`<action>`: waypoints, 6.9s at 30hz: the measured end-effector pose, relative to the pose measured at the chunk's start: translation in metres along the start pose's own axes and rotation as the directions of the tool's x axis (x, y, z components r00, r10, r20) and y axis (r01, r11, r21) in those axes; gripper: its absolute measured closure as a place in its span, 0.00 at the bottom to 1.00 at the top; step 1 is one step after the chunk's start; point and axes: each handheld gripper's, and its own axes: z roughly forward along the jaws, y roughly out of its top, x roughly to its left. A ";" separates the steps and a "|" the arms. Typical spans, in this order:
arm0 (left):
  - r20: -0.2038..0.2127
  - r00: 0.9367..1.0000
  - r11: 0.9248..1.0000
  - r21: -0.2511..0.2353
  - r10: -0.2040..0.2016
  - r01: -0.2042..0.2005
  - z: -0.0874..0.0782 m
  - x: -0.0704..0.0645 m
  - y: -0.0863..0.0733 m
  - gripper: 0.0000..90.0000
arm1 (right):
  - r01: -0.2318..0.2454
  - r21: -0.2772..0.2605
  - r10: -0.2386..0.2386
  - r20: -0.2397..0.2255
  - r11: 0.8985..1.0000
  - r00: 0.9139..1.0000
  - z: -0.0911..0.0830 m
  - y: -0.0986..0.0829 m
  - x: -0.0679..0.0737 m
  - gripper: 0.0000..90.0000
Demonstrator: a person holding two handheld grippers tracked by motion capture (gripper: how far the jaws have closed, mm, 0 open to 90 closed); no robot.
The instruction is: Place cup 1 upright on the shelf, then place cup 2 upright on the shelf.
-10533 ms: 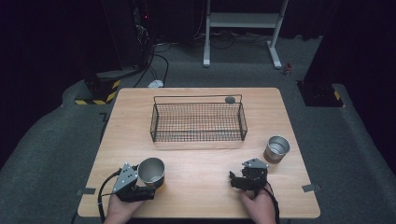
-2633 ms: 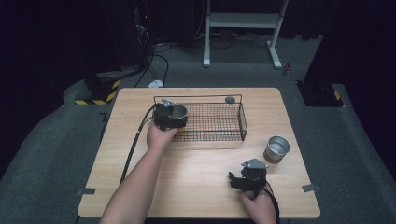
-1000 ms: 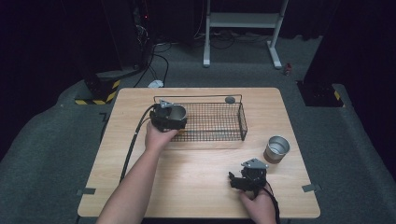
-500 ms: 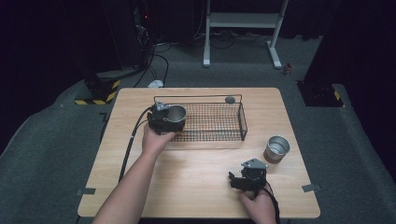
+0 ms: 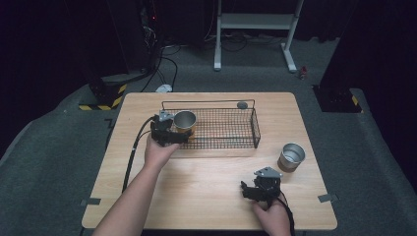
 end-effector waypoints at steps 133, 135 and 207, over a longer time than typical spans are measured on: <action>0.025 0.995 0.980 0.171 0.099 -0.102 -0.077 -0.001 -0.166 0.00 | 0.033 -0.134 -0.034 -0.004 0.990 0.999 -0.028 0.002 -0.012 0.15; 0.026 0.995 0.980 0.169 0.099 -0.102 -0.077 -0.001 -0.166 0.00 | 0.019 -0.137 -0.020 -0.003 0.990 1.000 -0.029 0.001 -0.014 0.15; -0.002 0.997 0.983 0.166 0.076 -0.075 -0.071 -0.003 -0.162 0.00 | -0.112 -0.204 0.142 0.140 0.973 0.980 -0.050 -0.018 -0.097 0.14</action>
